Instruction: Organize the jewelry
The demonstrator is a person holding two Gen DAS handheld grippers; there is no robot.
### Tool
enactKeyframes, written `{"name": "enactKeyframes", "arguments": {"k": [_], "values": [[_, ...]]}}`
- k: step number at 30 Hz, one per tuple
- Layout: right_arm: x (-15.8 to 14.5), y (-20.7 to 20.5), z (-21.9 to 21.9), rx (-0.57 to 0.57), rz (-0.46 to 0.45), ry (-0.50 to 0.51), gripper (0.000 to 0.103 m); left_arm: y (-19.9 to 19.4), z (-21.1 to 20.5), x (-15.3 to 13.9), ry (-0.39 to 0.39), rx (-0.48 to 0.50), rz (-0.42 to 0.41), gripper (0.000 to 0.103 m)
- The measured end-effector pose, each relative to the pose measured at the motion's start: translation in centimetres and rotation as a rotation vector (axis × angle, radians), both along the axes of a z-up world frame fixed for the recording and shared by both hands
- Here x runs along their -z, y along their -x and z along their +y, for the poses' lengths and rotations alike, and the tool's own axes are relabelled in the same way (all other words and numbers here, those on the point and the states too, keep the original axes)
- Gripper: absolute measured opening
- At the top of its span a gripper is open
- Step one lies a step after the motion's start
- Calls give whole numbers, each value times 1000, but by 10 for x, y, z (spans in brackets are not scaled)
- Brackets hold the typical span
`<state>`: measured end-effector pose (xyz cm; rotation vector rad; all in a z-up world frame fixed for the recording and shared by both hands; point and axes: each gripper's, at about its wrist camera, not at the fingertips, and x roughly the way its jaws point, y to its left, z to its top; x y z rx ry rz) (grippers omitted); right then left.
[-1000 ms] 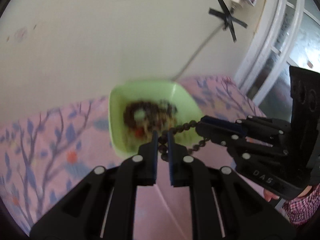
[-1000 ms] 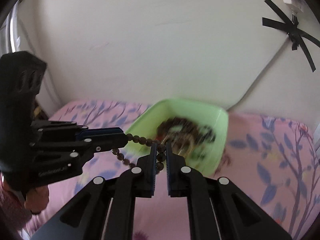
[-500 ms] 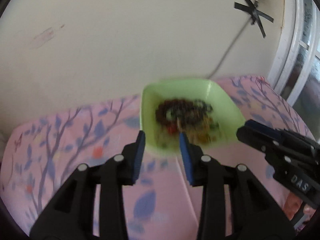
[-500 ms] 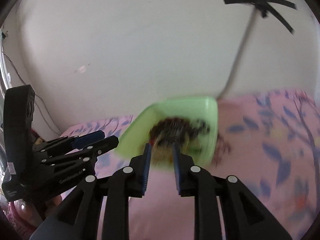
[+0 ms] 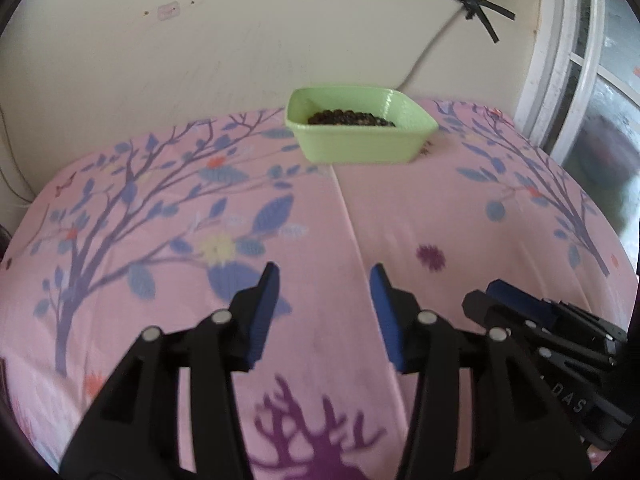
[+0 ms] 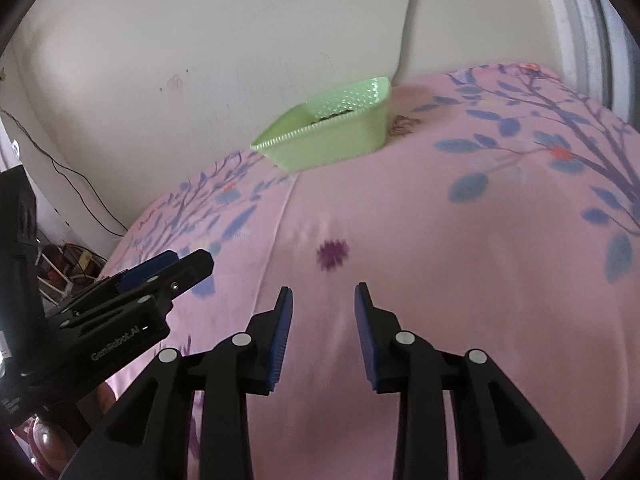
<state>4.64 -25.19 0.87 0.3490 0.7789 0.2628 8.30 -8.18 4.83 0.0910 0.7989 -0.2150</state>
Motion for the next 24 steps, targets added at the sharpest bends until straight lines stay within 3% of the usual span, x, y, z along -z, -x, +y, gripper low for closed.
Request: {"name": "enactKeyframes", "arguments": {"k": [6, 8, 10, 24], "values": [[-9, 28, 2, 4, -38, 8, 5, 27, 2, 1, -22, -30, 4, 45], [-13, 39, 4, 1, -54, 16, 6, 34, 4, 1, -26, -42, -4, 54], [-17, 47, 8, -5, -70, 32, 7, 42, 7, -1, -25, -64, -26, 70], [-23, 63, 18, -41, -92, 24, 8, 54, 23, -12, -9, -125, -55, 93]]}}
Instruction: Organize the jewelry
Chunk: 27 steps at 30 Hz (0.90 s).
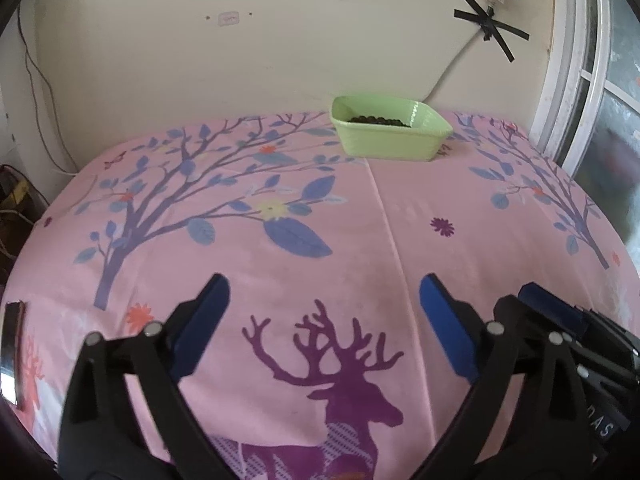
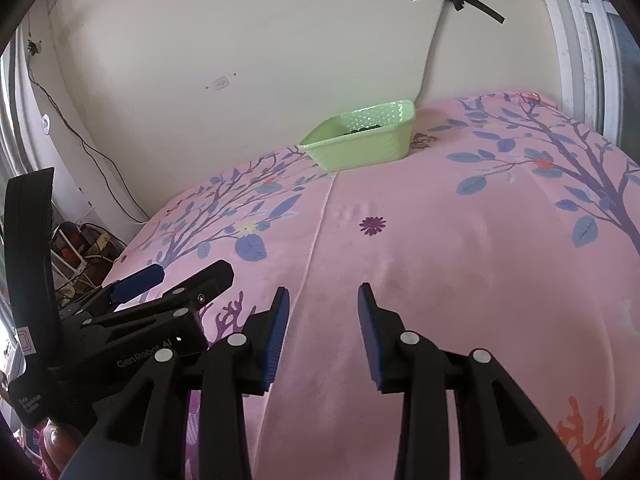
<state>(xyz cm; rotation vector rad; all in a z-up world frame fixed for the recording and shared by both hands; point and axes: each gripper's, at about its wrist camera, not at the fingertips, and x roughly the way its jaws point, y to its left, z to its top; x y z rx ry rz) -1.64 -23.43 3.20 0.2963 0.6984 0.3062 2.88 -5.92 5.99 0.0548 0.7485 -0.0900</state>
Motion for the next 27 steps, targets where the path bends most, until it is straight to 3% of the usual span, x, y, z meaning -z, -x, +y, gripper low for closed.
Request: {"name": "enactKeyframes", "arguments": {"k": [14, 27], "values": [[-2, 2, -5, 10, -8, -20, 8, -2, 0, 2, -15, -17, 27, 97], [-8, 7, -7, 20, -36, -15, 9, 9, -8, -7, -65, -32, -28, 97]]}}
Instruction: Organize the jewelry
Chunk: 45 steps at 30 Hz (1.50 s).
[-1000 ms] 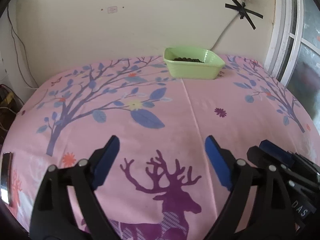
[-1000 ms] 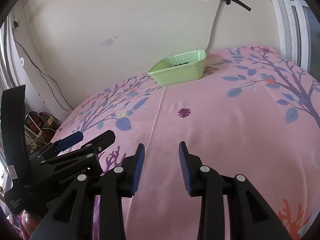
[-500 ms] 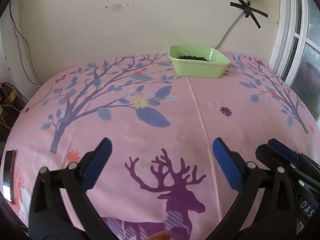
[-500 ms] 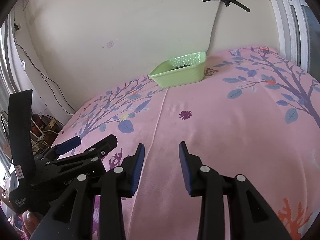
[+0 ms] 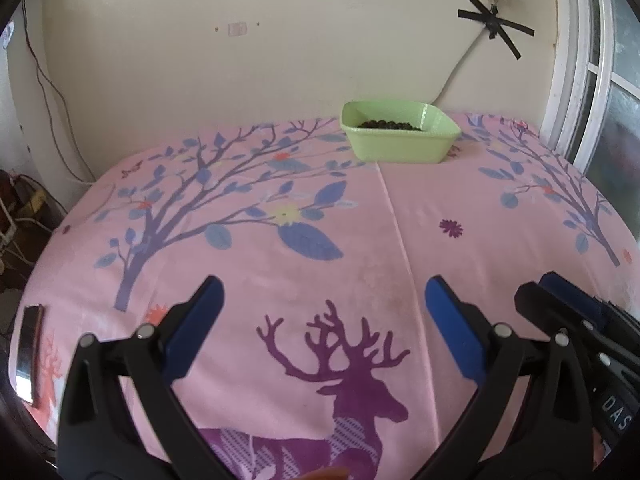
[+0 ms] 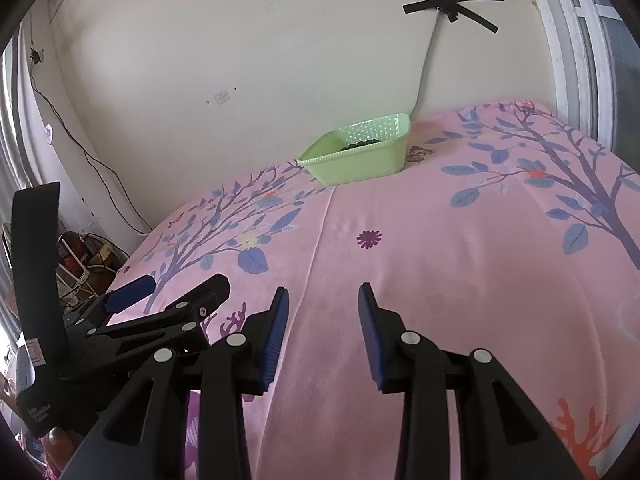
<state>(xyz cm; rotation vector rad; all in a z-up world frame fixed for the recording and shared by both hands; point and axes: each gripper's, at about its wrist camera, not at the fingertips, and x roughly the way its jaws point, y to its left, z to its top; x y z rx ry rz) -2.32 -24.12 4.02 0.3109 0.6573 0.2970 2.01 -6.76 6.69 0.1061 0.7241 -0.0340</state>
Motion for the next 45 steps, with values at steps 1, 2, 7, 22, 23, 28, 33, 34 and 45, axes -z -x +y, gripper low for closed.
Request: {"name": "enactKeyframes", "arguments": {"k": [1, 2, 7, 22, 23, 28, 33, 34, 45], "values": [[0, 0, -1, 2, -2, 1, 9, 0, 0, 0, -1, 3, -1, 97], [-1, 0, -1, 3, -3, 1, 9, 1, -1, -1, 2, 8, -2, 97], [-2, 1, -6, 14, -9, -2, 9, 2, -5, -2, 7, 23, -1, 97], [-15, -6, -4, 15, -35, 70, 9, -7, -12, -13, 17, 31, -21, 97], [-17, -7, -4, 18, -38, 77, 9, -8, -13, -15, 17, 33, -27, 97], [-25, -14, -6, 25, -57, 94, 9, -15, -16, -25, 24, 35, -46, 97], [-33, -21, -11, 33, -69, 100, 10, -23, -22, -31, 16, 44, -55, 97], [-34, -22, -12, 35, -71, 100, 10, -23, -23, -31, 15, 43, -57, 97], [-36, -32, -17, 41, -68, 88, 11, -32, -27, -34, 22, 45, -53, 97]]}}
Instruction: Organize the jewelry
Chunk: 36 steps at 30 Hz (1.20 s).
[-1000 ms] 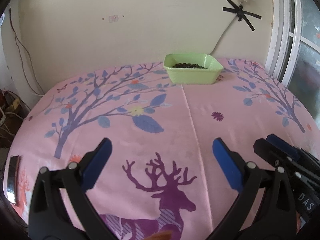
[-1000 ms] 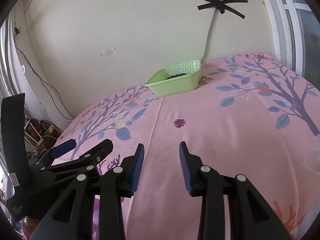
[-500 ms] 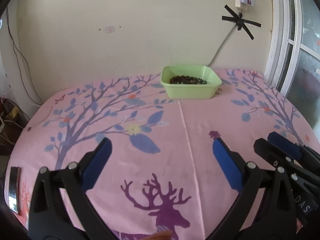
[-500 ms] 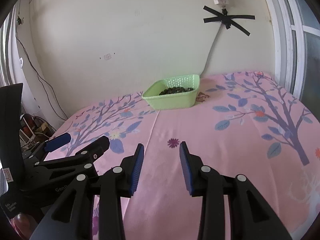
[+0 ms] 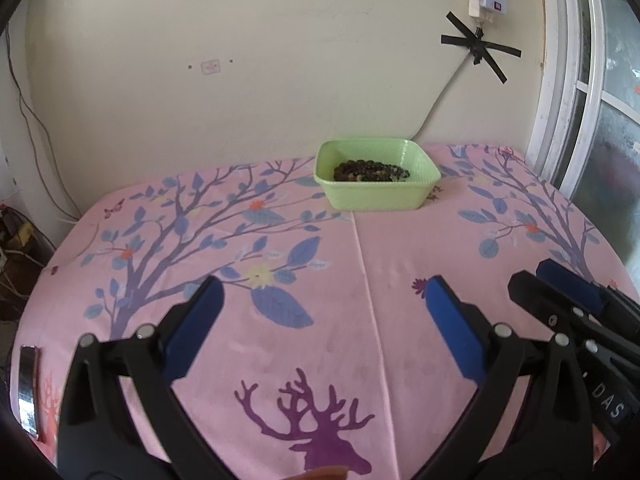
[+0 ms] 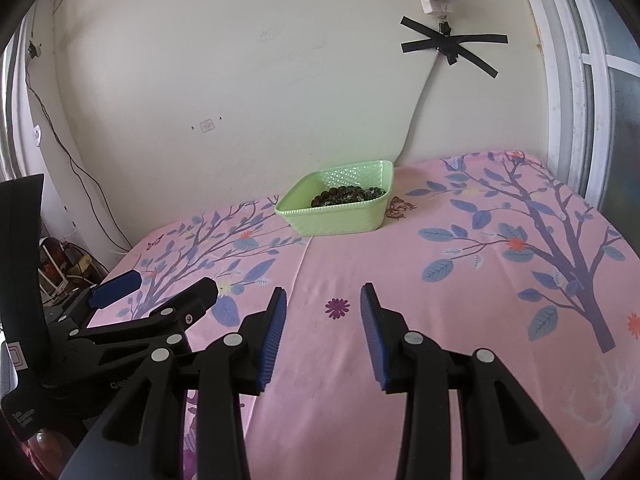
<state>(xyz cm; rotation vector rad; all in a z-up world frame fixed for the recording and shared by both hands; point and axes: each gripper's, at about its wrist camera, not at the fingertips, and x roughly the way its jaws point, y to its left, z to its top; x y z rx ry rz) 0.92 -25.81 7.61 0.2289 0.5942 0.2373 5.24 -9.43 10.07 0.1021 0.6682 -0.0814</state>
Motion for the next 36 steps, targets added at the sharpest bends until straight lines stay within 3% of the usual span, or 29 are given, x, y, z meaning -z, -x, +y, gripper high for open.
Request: {"name": "enactKeyframes", "arguments": {"k": [36], "values": [[4, -2, -2, 5, 13, -25, 12, -5, 0, 12, -21, -2, 33, 97]]}}
